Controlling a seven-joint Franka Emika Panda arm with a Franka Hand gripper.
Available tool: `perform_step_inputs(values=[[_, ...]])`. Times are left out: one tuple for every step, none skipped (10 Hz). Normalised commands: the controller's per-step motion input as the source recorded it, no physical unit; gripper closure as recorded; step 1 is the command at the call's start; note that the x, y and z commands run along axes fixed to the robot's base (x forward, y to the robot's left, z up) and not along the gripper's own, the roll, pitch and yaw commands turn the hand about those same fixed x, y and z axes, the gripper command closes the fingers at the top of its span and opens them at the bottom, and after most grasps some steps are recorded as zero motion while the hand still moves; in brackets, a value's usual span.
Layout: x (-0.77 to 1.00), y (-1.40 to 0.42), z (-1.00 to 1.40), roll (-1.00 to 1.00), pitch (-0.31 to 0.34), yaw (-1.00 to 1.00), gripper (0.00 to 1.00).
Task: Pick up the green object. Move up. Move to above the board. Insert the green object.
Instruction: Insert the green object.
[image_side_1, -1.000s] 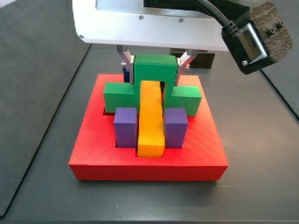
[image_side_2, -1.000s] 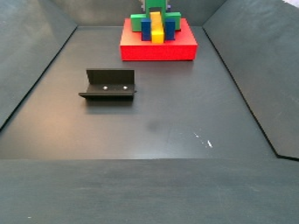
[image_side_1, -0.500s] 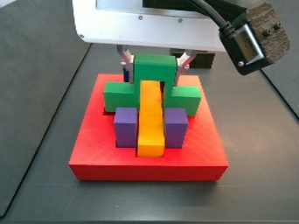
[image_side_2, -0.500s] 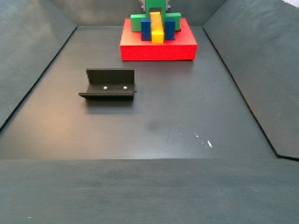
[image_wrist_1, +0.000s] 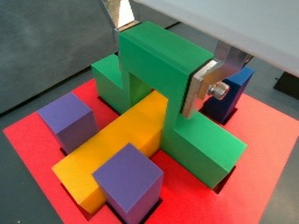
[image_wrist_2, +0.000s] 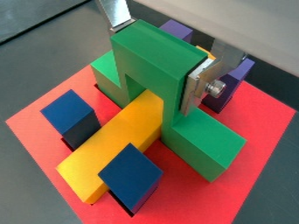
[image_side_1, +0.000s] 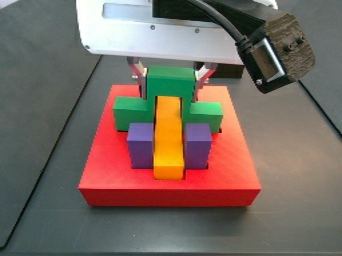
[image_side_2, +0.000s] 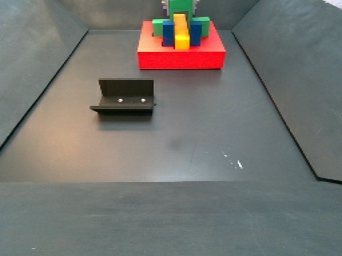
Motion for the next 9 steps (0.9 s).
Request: perform_step_inputs(values=[[0.31, -0.01, -0.12, 0.04, 0.000, 0.02, 1.00], [0.39, 0.00, -0.40, 0.01, -0.050, 0.01, 1.00], [0.25, 0.00, -0.56, 0.00, -0.131, 0.01, 1.00], [0.19, 0.00, -0.32, 0.00, -0.084, 0.02, 1.00], [0.17, 0.00, -0.29, 0.00, -0.057, 0.02, 1.00], [0.04, 0.00, -0.50, 0.00, -0.130, 0.01, 1.00], [0.00, 0.00, -0.63, -0.03, -0.169, 0.00, 1.00], [-0.01, 0.00, -0.77, 0.00, -0.210, 0.03, 1.00], [0.00, 0.00, -0.79, 0.01, -0.233, 0.05, 1.00]])
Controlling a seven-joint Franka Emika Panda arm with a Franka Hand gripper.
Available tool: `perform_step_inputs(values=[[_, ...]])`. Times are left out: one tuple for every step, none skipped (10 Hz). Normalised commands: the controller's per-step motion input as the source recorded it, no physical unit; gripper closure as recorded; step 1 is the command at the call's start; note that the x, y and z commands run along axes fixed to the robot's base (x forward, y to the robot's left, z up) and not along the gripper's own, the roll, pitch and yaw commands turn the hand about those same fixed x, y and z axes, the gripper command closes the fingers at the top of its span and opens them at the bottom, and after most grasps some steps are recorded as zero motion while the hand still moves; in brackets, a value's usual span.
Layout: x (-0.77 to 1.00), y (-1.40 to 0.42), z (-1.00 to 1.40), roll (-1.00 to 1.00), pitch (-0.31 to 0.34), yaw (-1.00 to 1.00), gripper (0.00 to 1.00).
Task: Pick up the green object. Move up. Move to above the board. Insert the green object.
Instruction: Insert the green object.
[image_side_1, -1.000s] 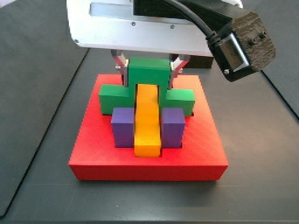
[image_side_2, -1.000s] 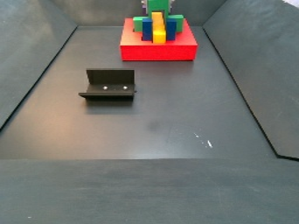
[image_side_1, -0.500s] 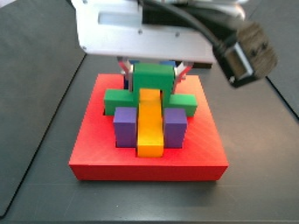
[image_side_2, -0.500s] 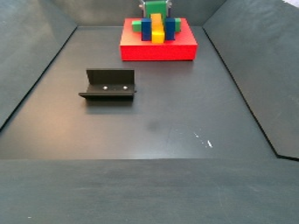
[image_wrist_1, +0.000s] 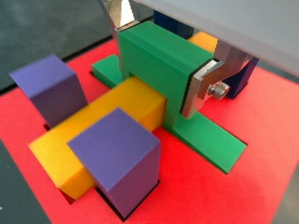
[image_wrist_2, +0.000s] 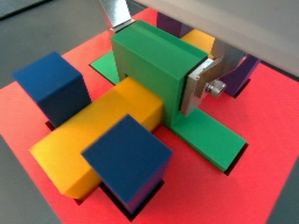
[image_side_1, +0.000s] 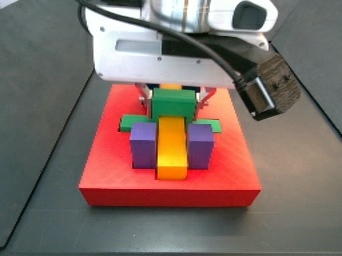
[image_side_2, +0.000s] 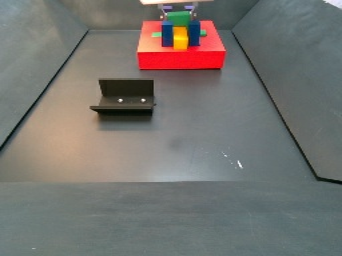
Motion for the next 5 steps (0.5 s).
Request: perform_step_inputs(values=[[0.00, -0.03, -0.79, 0.04, -0.227, 0.03, 1.00], [-0.05, 0.00, -0.31, 0.00, -0.083, 0.00, 1.00], [-0.06, 0.00, -0.10, 0.00, -0.001, 0.00, 1.00], [-0.14, 0.00, -0.21, -0.01, -0.013, 0.02, 1.00], [-0.15, 0.00, -0.28, -0.10, 0.000, 0.09, 1.00]])
